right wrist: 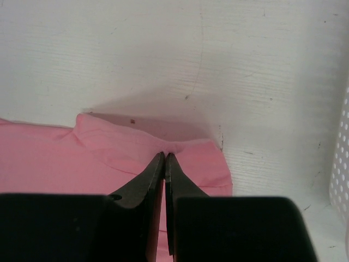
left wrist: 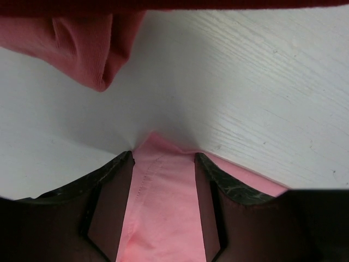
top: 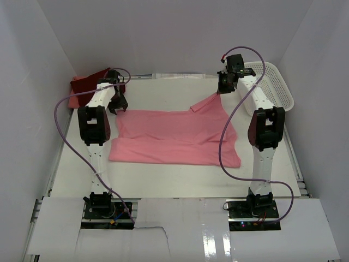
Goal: Fold and stack the t-shirts
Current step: Grap the side of the flattened tshirt furthest away from the robot with both arms
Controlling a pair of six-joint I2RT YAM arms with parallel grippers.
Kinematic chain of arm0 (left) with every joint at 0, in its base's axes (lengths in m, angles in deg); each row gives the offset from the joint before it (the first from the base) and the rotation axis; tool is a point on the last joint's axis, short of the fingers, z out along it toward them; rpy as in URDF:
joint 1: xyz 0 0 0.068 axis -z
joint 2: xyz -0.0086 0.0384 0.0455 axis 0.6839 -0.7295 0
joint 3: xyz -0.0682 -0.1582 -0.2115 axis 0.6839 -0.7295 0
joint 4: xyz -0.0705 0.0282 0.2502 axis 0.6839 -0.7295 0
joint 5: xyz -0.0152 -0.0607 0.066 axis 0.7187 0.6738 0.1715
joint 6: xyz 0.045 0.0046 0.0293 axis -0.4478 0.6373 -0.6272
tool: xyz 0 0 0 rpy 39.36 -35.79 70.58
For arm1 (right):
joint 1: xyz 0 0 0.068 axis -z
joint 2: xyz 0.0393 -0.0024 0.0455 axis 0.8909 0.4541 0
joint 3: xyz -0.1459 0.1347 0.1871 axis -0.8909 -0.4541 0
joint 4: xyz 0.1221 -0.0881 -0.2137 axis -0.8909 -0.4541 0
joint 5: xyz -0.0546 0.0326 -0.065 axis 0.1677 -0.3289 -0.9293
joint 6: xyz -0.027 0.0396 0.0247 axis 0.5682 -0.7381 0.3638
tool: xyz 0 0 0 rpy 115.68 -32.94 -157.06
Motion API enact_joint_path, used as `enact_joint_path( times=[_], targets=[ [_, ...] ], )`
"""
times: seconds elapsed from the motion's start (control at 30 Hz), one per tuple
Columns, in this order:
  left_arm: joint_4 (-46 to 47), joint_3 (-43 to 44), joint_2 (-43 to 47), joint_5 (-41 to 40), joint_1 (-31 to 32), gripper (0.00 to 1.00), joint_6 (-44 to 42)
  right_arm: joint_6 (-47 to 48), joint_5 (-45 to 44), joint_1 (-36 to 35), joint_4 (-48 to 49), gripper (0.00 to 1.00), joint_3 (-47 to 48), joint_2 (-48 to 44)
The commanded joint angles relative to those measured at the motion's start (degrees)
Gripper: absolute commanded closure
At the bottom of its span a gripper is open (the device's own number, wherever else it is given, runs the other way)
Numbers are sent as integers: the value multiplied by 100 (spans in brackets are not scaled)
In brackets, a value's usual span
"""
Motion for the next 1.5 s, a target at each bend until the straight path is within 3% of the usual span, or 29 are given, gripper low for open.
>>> enact_joint_path(
  times=[0.0, 0.17, 0.37, 0.6, 0.77, 0.87, 0.97, 1.1, 1.47],
  targets=[
    [-28, 194, 223, -298, -1, 40, 10, 70, 104, 11, 48, 92, -27, -359],
    [-28, 449, -31, -325, -1, 41, -8, 79, 121, 19, 66, 92, -88, -359],
    [-37, 651, -269, -307, -1, 50, -43, 88, 122, 11, 66, 92, -97, -376],
    [-2, 441, -340, -123, 8, 54, -17, 88, 86, 11, 57, 92, -71, -385],
    [68, 326, -226, -149, 8, 74, -43, 79, 104, 11, 66, 92, -80, -350],
    [60, 309, -182, -79, 8, 72, -25, 70, 104, 11, 48, 92, -71, -324],
    [60, 238, -77, -70, 8, 65, -17, 79, 104, 11, 31, 92, -44, -297],
    [25, 256, 3, -272, 8, 49, -8, 70, 139, 11, 22, 92, -71, -306],
    [24, -43, 284, -175, 17, 52, 62, 70, 157, 11, 4, 92, -132, -324]
  ],
)
